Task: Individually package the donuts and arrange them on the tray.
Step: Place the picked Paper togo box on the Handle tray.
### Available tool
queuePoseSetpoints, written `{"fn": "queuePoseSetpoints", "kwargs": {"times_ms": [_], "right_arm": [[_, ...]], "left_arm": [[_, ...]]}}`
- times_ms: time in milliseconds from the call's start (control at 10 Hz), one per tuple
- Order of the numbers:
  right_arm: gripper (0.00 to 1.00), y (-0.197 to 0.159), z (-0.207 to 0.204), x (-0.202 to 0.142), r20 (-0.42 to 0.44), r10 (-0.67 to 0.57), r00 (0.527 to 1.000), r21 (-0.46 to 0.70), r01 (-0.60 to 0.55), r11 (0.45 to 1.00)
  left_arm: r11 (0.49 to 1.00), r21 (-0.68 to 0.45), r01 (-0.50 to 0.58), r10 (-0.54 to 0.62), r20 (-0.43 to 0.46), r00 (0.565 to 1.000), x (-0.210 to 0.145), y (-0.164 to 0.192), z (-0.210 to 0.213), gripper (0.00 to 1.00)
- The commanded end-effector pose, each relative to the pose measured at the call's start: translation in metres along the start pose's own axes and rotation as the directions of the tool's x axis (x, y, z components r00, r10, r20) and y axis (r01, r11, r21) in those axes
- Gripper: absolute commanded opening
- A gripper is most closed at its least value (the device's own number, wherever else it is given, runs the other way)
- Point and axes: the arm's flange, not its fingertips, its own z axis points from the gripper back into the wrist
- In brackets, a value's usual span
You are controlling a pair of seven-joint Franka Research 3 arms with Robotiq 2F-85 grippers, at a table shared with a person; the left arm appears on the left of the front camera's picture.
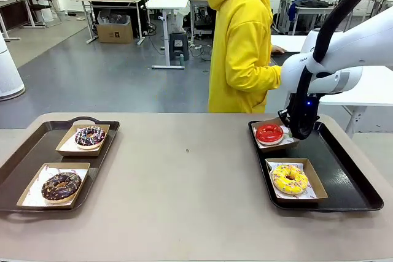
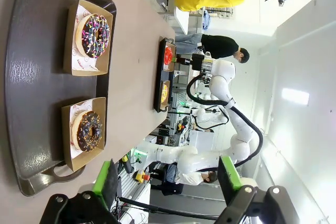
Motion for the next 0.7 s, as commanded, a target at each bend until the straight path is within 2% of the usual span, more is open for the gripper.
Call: {"fn": "queuePoseSetpoints", "kwargs": {"times_ms": [0, 100, 400, 600], "right_arm": [[0.89, -0.0014, -0.0006, 0.0022, -0.015, 0.023, 1.0, -0.005, -0.023, 1.0], [1.0, -0.0016, -0.0007, 0.0017, -0.017, 0.023, 1.0, -0.006, -0.023, 1.0], [0.97, -0.0033, -0.0006, 0.001, -0.024, 0.02, 0.999, -0.005, -0.02, 1.0], [1.0, -0.0039, -0.0008, 0.0008, -0.031, 0.023, 0.999, -0.003, -0.023, 1.0]], "left_arm": [[1.0, -0.004, 0.004, -0.004, 0.002, 1.0, -0.0047, -0.0018, 0.0004, 1.0], [1.0, -0.004, 0.004, -0.004, 0.002, 1.0, -0.0047, -0.0018, 0.0004, 1.0], [1.0, -0.004, 0.004, -0.004, 0.002, 1.0, -0.0047, -0.0018, 0.0004, 1.0], [1.0, -0.004, 0.004, -0.004, 0.002, 1.0, -0.0047, -0.0018, 0.0004, 1.0]]}}
